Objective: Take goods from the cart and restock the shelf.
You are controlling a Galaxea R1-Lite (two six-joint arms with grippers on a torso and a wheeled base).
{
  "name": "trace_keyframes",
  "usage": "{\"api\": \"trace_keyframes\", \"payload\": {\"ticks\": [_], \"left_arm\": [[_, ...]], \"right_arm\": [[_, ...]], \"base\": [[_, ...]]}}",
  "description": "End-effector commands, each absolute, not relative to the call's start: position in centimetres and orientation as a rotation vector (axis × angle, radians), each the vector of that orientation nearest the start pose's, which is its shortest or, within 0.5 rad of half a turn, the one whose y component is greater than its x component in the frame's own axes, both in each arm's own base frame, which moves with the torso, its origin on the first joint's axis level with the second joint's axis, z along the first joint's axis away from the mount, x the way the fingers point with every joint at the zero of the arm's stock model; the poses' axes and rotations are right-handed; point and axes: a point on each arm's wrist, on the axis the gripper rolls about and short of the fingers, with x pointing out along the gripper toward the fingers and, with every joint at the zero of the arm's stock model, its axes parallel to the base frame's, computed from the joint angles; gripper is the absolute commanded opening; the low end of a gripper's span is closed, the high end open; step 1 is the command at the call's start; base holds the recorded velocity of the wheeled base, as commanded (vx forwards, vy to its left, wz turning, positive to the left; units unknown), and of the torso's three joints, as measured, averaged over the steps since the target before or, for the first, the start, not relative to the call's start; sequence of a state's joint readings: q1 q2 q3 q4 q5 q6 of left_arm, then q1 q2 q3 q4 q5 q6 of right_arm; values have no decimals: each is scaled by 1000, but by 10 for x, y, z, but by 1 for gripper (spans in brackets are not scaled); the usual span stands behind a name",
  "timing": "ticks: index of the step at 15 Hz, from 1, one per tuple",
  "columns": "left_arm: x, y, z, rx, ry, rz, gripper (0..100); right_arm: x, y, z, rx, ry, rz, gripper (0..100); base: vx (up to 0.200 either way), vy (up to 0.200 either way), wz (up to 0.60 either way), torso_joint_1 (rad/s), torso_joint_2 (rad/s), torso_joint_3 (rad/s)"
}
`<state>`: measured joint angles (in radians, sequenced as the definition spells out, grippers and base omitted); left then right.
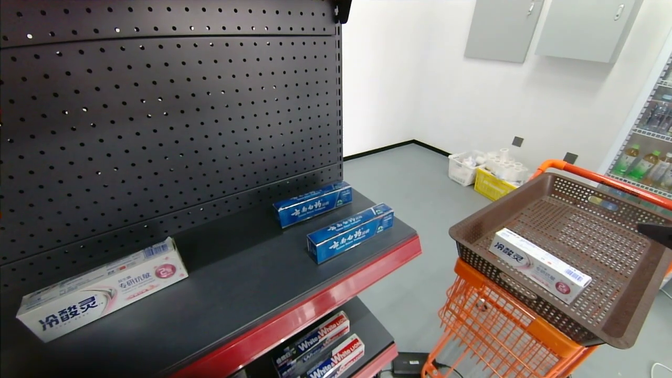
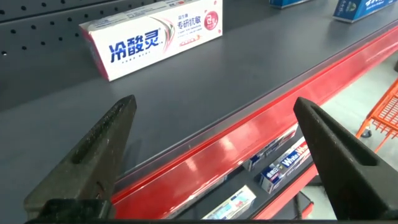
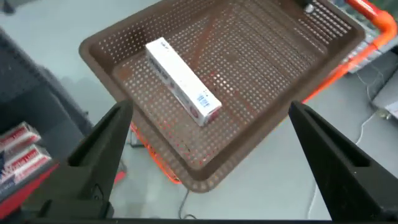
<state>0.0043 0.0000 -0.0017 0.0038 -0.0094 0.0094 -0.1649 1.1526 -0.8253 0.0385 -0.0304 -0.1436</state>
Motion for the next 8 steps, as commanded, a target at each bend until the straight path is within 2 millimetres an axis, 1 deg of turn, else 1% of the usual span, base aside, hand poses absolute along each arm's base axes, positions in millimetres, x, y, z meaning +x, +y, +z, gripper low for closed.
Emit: {"api": "trace_keyframes", "payload": {"ticks": [1,2,3,5,7,8], "left_arm": [[-23,0,75,9,3,-5,100],[-23,0,76,9,2,-5,100],[-23,0,76,9,2,-5,100],[-23,0,76,9,2,-5,100],[-23,0,76,9,2,-3,100],[-23,0,76,9,2,-5,100]], "right_arm": [[215,-37,237,-177,517,-73,100],[223,-39,233,-193,532,-5,100],[227,-40,229,-212,572,37,100],[230,-46,226,-268,654,93,100],[235,-51,225,-301,677,104,100],[244,-61,224,-332,688,96,100]], "base": [[0,0,0,0,0,0],[0,0,0,0,0,0],[0,0,0,0,0,0],[0,0,0,0,0,0],[0,0,0,0,0,0],[0,0,0,0,0,0]]}}
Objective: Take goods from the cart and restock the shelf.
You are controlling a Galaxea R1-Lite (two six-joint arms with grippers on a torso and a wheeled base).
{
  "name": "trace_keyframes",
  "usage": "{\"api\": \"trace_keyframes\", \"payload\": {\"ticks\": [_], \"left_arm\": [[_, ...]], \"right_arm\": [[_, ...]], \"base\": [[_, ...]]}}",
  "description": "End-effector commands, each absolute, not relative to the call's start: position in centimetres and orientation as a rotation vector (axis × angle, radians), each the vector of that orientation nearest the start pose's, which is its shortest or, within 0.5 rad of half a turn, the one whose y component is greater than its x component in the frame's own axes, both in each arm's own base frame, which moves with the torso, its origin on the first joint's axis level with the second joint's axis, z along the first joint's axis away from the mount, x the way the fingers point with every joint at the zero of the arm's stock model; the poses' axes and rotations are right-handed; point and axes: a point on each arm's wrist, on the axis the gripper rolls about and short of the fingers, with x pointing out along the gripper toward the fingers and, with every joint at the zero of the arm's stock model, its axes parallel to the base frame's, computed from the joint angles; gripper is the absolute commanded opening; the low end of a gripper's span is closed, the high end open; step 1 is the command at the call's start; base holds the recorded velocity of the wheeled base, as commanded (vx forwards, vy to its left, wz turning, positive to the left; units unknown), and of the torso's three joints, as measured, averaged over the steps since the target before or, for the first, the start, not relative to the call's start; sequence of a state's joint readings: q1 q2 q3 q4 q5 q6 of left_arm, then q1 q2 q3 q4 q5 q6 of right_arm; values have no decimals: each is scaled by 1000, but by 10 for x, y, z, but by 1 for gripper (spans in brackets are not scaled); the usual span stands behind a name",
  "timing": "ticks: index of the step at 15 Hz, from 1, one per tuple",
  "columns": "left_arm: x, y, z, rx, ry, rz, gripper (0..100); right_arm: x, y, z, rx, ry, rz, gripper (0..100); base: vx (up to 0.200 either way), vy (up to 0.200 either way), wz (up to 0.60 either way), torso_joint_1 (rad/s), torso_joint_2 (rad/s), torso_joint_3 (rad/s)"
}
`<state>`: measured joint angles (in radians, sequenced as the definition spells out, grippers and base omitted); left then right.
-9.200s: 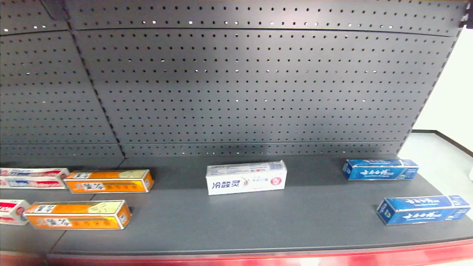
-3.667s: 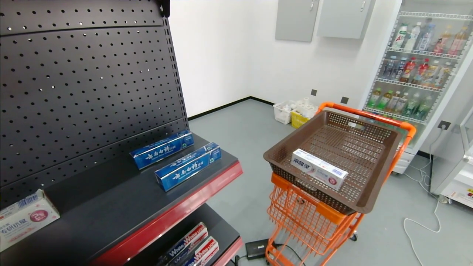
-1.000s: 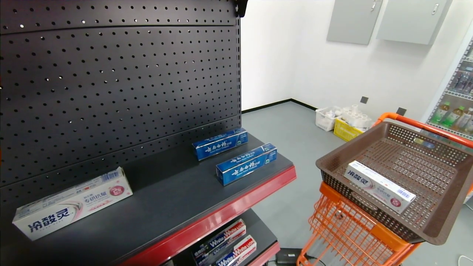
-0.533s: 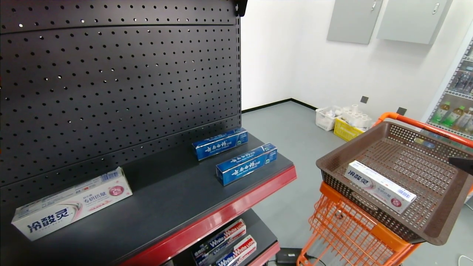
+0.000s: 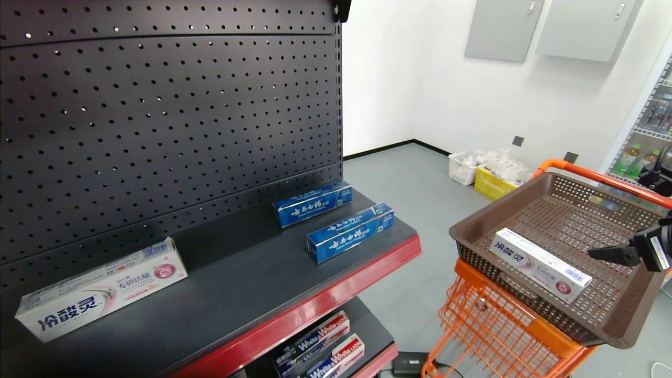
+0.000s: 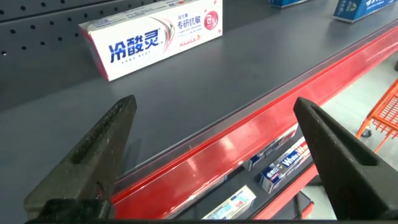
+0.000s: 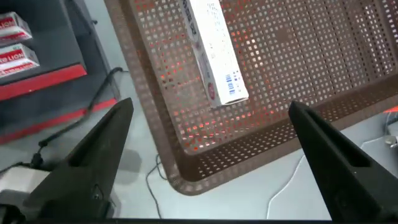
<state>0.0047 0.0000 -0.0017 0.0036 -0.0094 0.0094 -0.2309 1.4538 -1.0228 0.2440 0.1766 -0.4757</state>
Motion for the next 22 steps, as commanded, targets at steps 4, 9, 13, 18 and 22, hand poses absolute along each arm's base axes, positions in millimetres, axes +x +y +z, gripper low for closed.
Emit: {"api": "trace_keyframes", "payload": {"ticks": [4,9,13,18,22], "left_arm": [[-23,0,75,9,3,-3,100],[-23,0,76,9,2,-3,100],[-23,0,76,9,2,-5,100],[-23,0,76,9,2,-3,100],[-23,0,75,9,3,-3,100]], "right_arm": [[257,-70,211,-372,732,153,100],[292,-85,200,-406,763,177,100],[314,-90,179,-364,791,240,100],[342,-97,161,-364,814,261,100],[363,-100,152,-366,811,272,100]], "base": [[0,0,0,0,0,0],[0,0,0,0,0,0],[0,0,0,0,0,0],[0,0,0,0,0,0],[0,0,0,0,0,0]]}}
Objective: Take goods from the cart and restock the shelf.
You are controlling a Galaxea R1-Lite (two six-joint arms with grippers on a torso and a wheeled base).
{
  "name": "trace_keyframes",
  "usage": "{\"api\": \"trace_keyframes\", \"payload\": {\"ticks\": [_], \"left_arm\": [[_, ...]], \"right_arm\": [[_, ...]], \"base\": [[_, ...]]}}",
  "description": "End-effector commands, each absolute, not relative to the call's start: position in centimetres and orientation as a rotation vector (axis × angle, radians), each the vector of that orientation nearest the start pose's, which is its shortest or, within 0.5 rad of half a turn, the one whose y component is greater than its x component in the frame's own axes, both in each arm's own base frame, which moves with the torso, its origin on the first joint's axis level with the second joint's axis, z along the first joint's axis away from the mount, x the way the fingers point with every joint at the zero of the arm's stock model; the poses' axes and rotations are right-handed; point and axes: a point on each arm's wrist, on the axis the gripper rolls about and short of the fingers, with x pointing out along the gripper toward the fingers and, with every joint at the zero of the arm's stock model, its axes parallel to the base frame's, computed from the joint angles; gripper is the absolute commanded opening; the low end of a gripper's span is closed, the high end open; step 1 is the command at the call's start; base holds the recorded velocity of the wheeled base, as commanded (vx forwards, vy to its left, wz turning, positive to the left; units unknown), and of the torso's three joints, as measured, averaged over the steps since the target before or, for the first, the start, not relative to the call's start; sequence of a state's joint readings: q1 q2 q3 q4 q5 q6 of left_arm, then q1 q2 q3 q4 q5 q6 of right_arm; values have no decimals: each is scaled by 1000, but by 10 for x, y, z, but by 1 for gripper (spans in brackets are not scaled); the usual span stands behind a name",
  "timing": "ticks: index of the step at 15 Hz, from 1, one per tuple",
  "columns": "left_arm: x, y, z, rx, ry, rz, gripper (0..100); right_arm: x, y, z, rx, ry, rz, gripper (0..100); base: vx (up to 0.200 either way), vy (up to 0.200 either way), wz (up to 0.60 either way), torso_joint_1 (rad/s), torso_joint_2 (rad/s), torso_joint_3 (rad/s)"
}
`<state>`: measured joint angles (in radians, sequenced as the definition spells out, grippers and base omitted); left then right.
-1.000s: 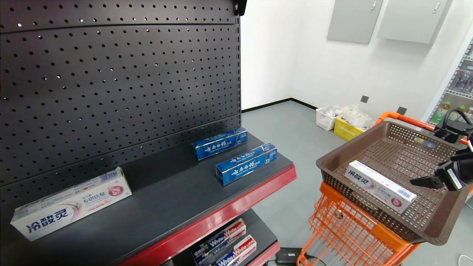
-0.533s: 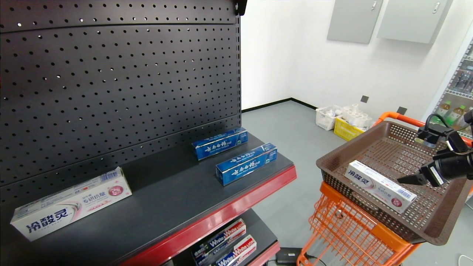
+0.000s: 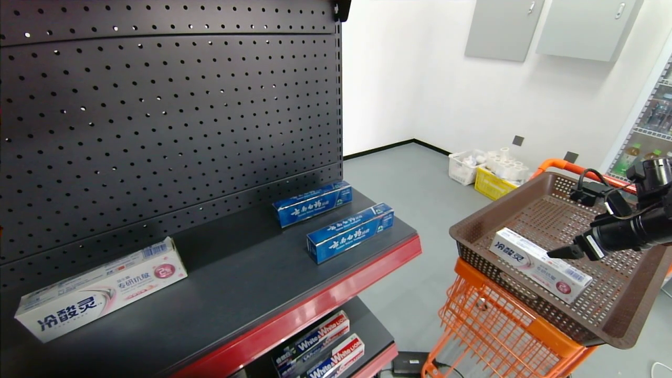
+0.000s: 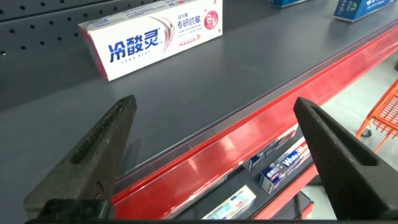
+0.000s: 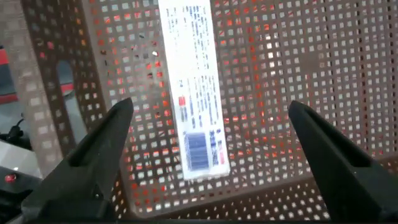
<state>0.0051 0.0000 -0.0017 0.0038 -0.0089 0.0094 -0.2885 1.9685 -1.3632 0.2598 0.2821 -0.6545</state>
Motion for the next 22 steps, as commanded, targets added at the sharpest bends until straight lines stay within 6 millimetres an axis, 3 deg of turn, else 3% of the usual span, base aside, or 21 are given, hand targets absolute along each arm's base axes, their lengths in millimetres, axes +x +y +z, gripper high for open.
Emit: {"api": "trace_keyframes", "payload": {"ticks": [1,8,22], "left_arm": [[-23,0,75,9,3,-5,100],[-23,0,76,9,2,-3,100],[-23,0,76,9,2,-5,100]], "right_arm": [[375,-99,145,-371,812,284,100],[404,-101,116,-402,837,332,100],[413,-99,94,-409,876,358,100]], "base": [[0,0,0,0,0,0],[0,0,0,0,0,0],[0,0,0,0,0,0]]}}
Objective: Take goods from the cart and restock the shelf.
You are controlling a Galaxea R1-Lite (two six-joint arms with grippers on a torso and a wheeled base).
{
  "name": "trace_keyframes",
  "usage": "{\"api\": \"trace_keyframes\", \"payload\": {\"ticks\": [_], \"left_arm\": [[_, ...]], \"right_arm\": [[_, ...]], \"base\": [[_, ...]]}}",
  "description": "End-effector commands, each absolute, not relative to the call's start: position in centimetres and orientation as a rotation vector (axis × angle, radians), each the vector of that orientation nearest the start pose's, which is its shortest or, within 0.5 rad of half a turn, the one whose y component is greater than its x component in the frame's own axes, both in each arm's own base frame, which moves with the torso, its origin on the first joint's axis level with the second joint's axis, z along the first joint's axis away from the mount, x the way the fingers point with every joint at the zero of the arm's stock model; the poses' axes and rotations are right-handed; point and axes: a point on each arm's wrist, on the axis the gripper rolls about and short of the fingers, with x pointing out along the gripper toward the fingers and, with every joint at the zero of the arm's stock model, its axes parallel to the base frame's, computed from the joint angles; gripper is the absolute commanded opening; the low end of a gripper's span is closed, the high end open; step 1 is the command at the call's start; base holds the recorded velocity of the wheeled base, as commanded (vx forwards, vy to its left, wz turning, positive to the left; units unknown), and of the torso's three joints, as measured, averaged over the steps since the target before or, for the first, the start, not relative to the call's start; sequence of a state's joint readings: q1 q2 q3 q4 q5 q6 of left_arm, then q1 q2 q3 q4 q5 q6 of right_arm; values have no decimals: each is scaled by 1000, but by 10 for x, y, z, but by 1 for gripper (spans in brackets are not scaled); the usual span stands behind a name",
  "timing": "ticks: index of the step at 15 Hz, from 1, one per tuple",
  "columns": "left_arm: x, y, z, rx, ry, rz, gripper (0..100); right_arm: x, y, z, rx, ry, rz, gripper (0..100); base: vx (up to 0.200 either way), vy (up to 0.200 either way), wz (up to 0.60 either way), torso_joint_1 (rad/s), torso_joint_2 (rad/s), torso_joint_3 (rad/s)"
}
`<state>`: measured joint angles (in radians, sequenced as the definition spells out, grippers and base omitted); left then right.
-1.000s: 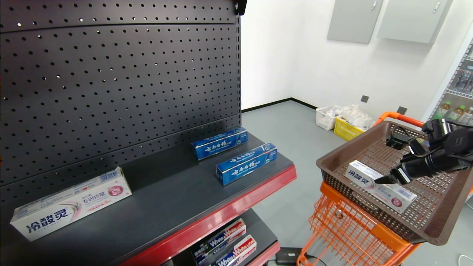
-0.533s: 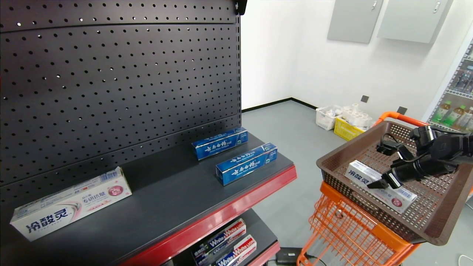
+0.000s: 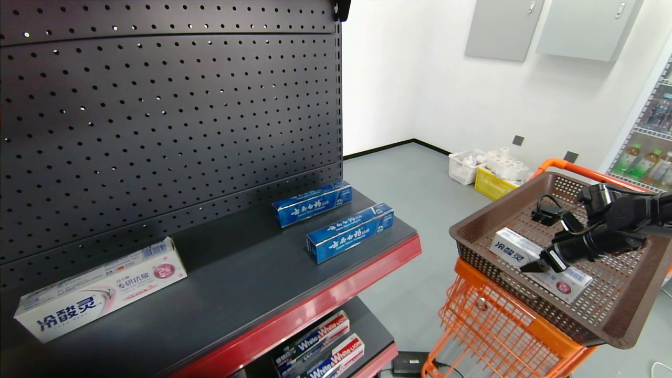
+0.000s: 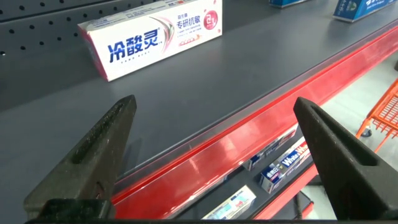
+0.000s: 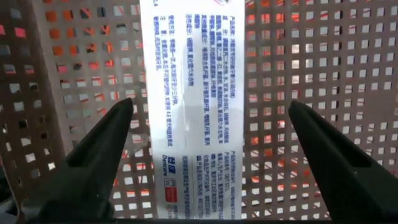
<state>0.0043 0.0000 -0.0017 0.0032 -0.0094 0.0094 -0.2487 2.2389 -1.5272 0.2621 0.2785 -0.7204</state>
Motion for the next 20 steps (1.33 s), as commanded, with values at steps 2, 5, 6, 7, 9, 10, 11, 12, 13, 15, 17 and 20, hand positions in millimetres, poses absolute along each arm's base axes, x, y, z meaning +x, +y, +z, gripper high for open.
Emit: {"api": "trace_keyframes", "payload": {"ticks": [2,5,6,7,9,10,11,12,13,15,17,20], "left_arm": [[-23,0,75,9,3,-5,100],[-23,0,76,9,2,-5,100],[-23,0,76,9,2,-5,100],[-23,0,76,9,2,-5,100],[-23,0,76,9,2,-3,100],[-23,0,76,9,2,-5,100],[-23,0,76,9,2,-5,100],[-23,0,75,9,3,-3,100],[-23,0,76,9,2,-5,100],[-23,0,76,9,2,-3,100],[-23,0,76,9,2,-3,100],[-23,0,76,9,2,-3,100]], "right_arm": [[412,-100,94,-435,877,365,100],[411,-100,91,-448,892,363,0],[410,-99,90,-447,899,365,0],[410,-98,90,-443,898,365,0],[410,-98,91,-435,898,365,0],[409,-98,93,-432,891,363,0],[410,-98,94,-428,886,360,0],[410,-98,100,-427,870,351,0],[407,-100,115,-422,837,326,0],[403,-101,136,-417,791,297,0],[395,-98,159,-389,743,279,0],[379,-91,188,-376,675,274,0]], "base": [[0,0,0,0,0,0],[0,0,0,0,0,0],[0,0,0,0,0,0],[0,0,0,0,0,0],[0,0,0,0,0,0],[0,0,0,0,0,0],[0,0,0,0,0,0],[0,0,0,0,0,0],[0,0,0,0,0,0],[0,0,0,0,0,0],[0,0,0,0,0,0],[0,0,0,0,0,0]]}}
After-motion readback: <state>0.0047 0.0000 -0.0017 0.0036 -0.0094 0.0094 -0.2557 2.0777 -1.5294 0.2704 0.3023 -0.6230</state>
